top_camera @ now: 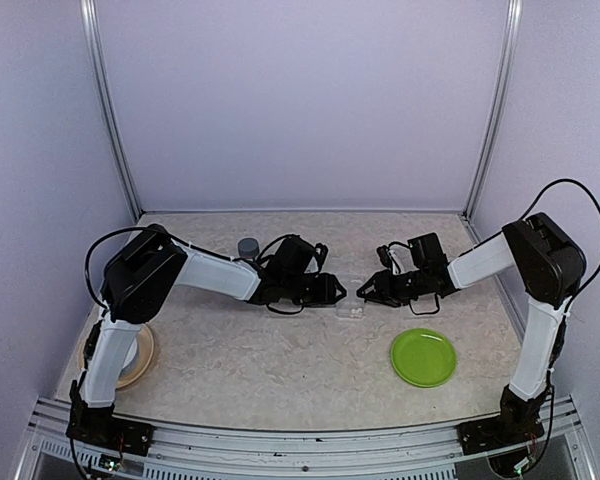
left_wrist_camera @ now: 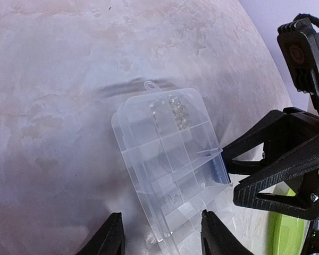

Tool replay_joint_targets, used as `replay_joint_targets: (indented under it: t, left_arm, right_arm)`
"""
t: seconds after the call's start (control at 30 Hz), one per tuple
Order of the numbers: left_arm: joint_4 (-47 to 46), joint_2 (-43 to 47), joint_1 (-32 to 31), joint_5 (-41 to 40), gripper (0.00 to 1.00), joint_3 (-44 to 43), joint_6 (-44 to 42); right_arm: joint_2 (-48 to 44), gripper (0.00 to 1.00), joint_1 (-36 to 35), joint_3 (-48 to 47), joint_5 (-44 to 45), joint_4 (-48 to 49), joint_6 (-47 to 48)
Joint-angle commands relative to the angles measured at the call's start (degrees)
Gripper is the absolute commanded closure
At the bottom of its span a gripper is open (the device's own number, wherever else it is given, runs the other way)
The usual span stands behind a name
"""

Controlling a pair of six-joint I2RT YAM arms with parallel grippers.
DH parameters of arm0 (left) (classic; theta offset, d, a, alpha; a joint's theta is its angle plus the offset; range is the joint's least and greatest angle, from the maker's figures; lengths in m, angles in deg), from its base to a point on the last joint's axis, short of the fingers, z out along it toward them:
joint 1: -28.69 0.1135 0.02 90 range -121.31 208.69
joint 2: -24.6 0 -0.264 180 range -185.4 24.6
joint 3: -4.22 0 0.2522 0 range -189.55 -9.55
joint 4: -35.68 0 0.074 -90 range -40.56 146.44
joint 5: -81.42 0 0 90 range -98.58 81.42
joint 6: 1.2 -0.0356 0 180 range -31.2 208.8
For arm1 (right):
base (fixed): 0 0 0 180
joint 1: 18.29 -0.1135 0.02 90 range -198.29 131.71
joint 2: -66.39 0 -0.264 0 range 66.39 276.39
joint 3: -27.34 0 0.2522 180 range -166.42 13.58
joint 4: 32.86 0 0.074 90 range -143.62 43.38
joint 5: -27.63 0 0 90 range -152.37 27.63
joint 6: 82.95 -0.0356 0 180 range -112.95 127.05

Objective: Sort the pills into containers
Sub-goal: Close the lid of the pill container.

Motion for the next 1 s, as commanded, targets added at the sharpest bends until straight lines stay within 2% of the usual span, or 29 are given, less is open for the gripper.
replay_joint_targets:
  t: [0.0, 0.53, 0.97]
  left_arm:
    - [0.3, -2.1, -0.1, 1.1, 0.55, -1.6, -0.3]
    - [-0.2, -3.0, 0.0, 2.2, 0.71, -1.9, 0.6]
    - [-0.9, -3.4, -0.4, 3.1, 0.74, -1.7, 0.7]
  right_arm:
    - [1.1, 0.56, -0.6, -1.0, -0.2, 0.1, 0.0]
    - [2.0, 0.62, -1.3, -1.2, -0.5, 0.3, -0.3]
    - [3.5, 0.68, -2.4, -1.7, -1.6, 2.2, -2.0]
